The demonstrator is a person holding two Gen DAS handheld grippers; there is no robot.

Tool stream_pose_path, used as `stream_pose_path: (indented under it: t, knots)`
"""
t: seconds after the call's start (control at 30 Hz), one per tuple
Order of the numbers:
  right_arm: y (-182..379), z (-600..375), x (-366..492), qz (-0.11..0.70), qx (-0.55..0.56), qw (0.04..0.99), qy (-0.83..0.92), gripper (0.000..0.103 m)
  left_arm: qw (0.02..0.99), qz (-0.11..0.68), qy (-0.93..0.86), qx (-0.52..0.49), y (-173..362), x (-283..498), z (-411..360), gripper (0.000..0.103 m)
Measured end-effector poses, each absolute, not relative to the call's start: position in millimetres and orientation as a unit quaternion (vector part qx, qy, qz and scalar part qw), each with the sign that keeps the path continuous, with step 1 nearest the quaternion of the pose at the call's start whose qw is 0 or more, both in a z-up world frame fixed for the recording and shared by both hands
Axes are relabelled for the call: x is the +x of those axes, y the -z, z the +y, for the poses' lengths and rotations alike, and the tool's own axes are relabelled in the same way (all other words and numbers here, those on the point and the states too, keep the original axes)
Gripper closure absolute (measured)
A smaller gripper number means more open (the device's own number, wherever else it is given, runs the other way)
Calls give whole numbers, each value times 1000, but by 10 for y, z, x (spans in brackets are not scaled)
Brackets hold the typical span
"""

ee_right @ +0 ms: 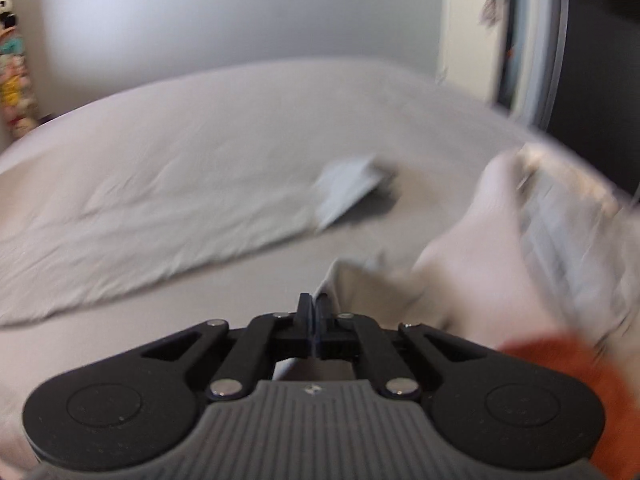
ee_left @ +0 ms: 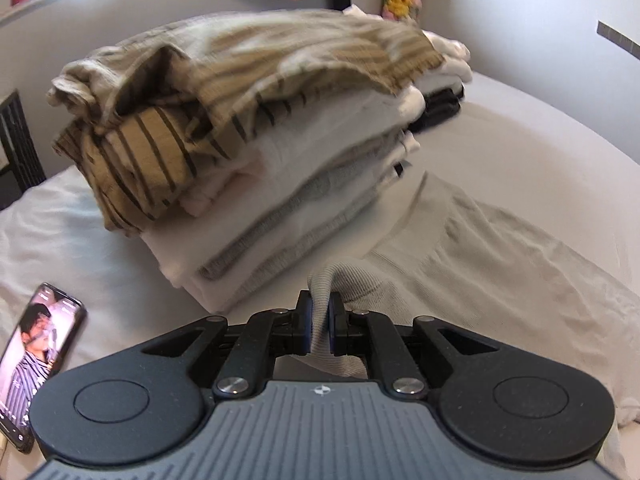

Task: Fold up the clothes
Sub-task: 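Hold the waistband with the left tool while the right tool reaches the trouser leg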

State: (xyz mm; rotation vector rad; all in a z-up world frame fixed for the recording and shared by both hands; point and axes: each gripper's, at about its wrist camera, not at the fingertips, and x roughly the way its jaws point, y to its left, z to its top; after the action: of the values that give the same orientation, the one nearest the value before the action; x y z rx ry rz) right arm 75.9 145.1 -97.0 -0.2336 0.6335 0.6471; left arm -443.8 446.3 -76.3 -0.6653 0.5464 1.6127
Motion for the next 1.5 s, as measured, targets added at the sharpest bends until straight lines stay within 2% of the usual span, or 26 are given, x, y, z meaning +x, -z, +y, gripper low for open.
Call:
stream_pose_path:
  t: [0.23, 0.33, 0.37, 0.4, 0.43, 0.6, 0.93, 1.17, 1.3, 1.5]
  knots:
    - [982, 1761, 949, 291, -157, 892, -308, 101, 598, 240, -711, -281, 764, -4452, 4474, 94]
    - [1026, 1852, 900, 285, -181, 886, -319, 97, 596, 239, -709, -291, 777, -4473, 4494, 94]
    - [1012, 1844, 882, 280, -184, 887, -319, 90, 597, 240, -708, -292, 780, -4472, 4499, 94]
    - [993, 1830, 869, 274, -186, 888, -319, 78, 597, 242, -707, -291, 783, -4465, 4502, 94]
    - [965, 1806, 858, 269, -191, 888, -321, 73, 598, 244, -706, -291, 786, -4458, 4505, 94]
    - [806, 1680, 770, 256, -243, 868, -350, 73, 600, 244, -704, -292, 777, -4449, 4497, 93]
    - [916, 1677, 355, 244, -485, 719, -433, 73, 600, 240, -700, -303, 763, -4487, 4496, 93]
    - [1198, 1486, 290, 166, -631, 625, -428, 69, 599, 239, -700, -308, 779, -4490, 4507, 93]
    - [1379, 1392, 309, 139, -679, 582, -425, 65, 597, 236, -702, -308, 785, -4488, 4511, 93]
    - [1636, 1493, 444, 132, -692, 579, -410, 65, 595, 236, -705, -306, 791, -4488, 4513, 92]
